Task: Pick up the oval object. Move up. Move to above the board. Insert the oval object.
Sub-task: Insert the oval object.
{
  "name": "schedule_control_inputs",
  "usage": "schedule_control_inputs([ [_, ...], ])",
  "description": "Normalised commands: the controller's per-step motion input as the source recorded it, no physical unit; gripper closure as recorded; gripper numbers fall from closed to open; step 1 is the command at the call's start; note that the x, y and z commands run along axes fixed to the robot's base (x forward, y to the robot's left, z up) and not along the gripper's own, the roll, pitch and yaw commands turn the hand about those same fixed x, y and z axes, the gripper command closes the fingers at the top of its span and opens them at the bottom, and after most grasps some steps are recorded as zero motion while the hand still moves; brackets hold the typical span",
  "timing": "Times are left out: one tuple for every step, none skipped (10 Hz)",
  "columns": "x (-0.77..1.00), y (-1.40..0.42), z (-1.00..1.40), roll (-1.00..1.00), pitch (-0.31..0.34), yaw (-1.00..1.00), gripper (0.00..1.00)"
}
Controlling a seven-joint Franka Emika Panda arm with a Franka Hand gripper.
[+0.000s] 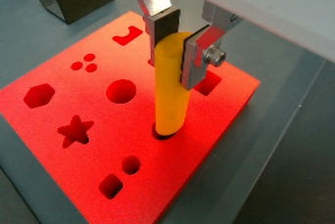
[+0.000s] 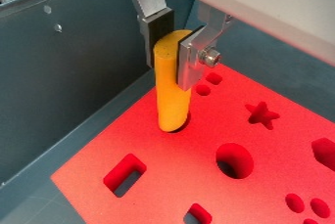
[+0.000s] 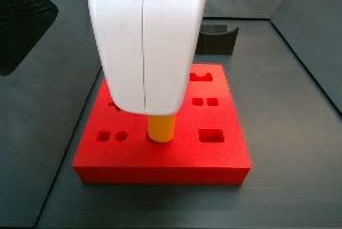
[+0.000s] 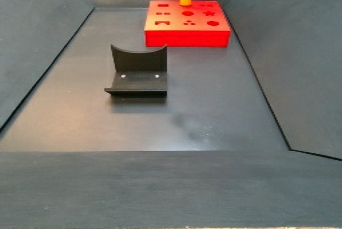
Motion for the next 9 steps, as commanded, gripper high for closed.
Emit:
schedule_control_inputs([
  [0.0,0.0,0.0,0.08,0.034,0.0,1.0],
  [0.0,0.0,0.0,0.1,0.05,0.0,1.0],
  [0.0,0.0,0.0,0.09,0.043,0.0,1.0],
  [0.0,0.0,0.0,0.09,0.041,0.0,1.0],
  [0.0,0.0,0.0,0.08,0.036,0.0,1.0],
  [-0.01,0.0,0.0,0.07,0.024,0.0,1.0],
  [-0.02,0.0,0.0,0.06,0.019,0.0,1.0],
  [-0.03,0.0,0.0,0.05,0.01,0.0,1.0],
  [-0.03,0.0,0.0,0.05,0.011,0.0,1.0],
])
